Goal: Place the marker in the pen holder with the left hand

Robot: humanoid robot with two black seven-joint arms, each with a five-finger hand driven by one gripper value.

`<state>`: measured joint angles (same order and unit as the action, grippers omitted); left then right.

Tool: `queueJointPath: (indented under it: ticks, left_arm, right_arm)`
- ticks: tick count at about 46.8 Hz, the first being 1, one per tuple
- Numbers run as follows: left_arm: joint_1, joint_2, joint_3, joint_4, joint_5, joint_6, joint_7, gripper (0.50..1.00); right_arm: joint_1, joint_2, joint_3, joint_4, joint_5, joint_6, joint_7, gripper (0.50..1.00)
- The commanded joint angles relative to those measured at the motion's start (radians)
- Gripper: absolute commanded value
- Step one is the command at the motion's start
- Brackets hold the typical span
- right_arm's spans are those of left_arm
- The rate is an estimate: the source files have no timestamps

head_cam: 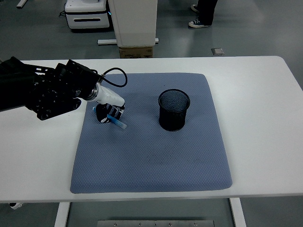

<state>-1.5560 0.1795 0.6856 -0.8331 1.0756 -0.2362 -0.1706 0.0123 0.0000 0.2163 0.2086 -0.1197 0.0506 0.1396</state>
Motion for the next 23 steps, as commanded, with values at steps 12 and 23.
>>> queueJointPath:
  ticks: [12,23]
  left_arm:
    - [-0.016,0.0,-0.005,0.002,-0.051,0.001,0.0,0.5]
    - [-0.032,0.002,-0.008,0.014,-0.121,0.001,0.0,0.5]
  right_arm:
    - [0.0,0.0,0.0,0.0,0.0,0.0,0.0,1.0]
    - [0.0,0.0,0.0,0.0,0.0,0.0,0.0,1.0]
